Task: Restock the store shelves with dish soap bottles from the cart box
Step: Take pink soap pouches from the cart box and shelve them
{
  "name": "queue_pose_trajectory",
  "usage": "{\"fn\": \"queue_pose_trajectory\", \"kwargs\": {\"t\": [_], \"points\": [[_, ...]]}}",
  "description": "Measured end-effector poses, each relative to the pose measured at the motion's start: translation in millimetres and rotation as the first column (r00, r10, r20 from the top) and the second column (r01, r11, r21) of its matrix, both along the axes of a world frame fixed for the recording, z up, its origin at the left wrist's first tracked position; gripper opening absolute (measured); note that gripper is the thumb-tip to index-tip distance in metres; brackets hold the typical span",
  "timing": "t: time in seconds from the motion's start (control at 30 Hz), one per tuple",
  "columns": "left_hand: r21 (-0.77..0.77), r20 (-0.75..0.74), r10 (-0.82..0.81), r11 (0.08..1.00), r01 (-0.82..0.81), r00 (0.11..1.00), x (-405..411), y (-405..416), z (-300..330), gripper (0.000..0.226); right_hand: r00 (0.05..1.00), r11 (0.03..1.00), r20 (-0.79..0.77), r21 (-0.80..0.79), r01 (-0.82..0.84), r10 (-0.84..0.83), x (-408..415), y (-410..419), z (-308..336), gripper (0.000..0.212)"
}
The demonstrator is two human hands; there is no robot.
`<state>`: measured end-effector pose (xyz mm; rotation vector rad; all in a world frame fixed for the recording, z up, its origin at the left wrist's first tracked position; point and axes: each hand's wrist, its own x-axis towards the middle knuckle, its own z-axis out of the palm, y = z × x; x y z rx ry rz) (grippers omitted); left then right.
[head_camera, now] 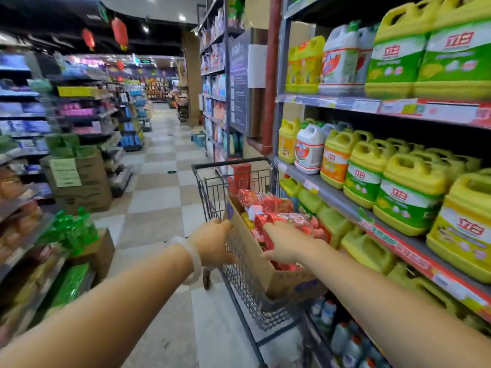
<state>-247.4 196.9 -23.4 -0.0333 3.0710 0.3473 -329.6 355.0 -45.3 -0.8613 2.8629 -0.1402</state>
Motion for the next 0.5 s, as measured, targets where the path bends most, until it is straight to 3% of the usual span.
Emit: {"fn": "queue_pose_trajectory", "kwargs": {"t": [0.2,0.5], "points": [[-0.022,0.052,-0.005,1.0,0.006,0.999,-120,-79,-30,0.068,1.0,1.0,0.007,0.006,0.003,-0.003,-104,-80,-28,0.059],[-0.002,0.143,-0.158,0.987,0.16,0.977,-308,-167,-60,0.057,0.978,0.983,0.102,0.0,0.185,-0.184,-251,-157,-42,0.063]]}}
